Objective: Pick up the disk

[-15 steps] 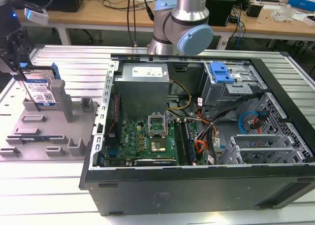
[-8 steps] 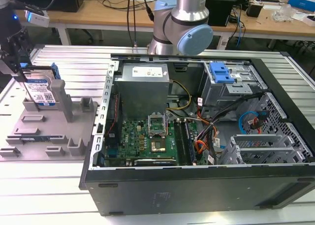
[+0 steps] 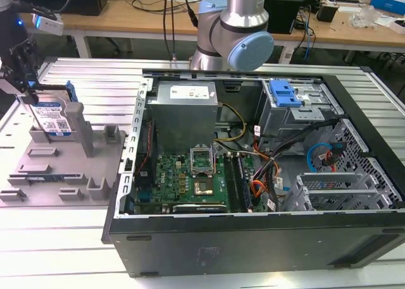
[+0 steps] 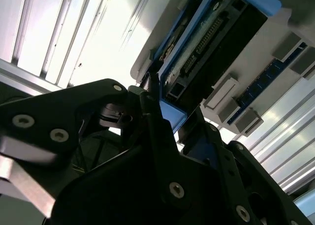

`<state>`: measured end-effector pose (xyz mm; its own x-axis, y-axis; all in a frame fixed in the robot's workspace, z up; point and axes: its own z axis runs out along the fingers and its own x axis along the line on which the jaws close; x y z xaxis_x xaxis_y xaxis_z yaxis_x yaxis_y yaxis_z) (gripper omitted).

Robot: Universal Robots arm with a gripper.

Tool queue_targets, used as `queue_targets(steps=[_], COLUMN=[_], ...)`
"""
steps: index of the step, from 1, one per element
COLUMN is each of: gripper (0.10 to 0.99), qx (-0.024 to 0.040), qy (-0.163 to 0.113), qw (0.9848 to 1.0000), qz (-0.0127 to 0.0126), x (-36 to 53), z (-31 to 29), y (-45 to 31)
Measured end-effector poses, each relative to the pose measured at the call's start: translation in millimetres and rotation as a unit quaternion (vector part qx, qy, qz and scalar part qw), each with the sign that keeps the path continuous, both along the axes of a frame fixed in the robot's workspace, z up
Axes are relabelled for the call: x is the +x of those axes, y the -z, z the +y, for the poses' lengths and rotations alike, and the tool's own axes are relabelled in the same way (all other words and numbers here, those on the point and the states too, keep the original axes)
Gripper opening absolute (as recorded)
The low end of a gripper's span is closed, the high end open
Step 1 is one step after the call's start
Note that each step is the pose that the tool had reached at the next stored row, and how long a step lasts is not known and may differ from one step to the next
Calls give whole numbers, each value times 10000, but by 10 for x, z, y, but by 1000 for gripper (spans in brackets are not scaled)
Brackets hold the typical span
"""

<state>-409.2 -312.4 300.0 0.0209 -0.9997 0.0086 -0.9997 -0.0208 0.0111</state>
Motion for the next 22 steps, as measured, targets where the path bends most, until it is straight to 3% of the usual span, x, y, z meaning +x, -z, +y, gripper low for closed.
queue_targets(steps=[15,17,22], gripper=[369,369,369], qx=[2,16,44], qy=[0,0,0], qw=[10000,10000,10000], qz=[-1,-5,0], x=[0,0,0], z=[0,-5,-21], y=[18,1,-125])
